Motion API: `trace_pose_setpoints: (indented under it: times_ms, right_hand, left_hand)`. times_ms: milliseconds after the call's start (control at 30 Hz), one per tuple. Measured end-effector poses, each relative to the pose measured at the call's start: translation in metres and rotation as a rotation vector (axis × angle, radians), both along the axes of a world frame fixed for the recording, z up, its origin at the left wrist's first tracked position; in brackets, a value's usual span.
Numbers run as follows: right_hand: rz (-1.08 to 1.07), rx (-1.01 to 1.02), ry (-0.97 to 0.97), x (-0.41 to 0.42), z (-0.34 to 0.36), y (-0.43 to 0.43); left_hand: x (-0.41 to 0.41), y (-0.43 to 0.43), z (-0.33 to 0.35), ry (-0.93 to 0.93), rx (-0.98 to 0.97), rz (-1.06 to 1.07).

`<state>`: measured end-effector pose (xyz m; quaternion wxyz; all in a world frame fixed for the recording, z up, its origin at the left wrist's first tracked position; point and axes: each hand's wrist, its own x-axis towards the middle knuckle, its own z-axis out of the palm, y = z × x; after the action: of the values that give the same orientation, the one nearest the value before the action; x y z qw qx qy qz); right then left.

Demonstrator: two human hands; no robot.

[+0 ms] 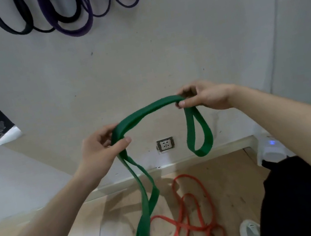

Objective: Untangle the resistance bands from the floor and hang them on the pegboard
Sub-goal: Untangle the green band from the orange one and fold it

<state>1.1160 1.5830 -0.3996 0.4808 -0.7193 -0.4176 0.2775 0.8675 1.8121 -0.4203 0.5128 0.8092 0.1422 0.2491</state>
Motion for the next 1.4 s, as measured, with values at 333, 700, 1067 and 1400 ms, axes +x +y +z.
trace_pose_setpoints:
  times_ms: [333,700,1067,1400]
  right_hand:
    - [0.152,-0.387,-0.239,-0.033,-0.027,0.032]
    - [0.198,0.120,0.020,-0.092,-0.001,0.069]
    - [0.052,0.380,0.028,-0.096,0.028,0.066]
    - [0.011,0.368,0.185,-0.056,0.036,0.037]
  left_hand:
    - [0.006,-0.014,0.017,-0.103,-0.031,-0.014]
    - [-0.001,-0.013,0.021,-0.035,0.032,-0.163]
    - [-0.005,-0.007,0.003,0.094,-0.007,-0.134]
    - [0.001,-0.011,0.013,-0.018,-0.118,-0.125]
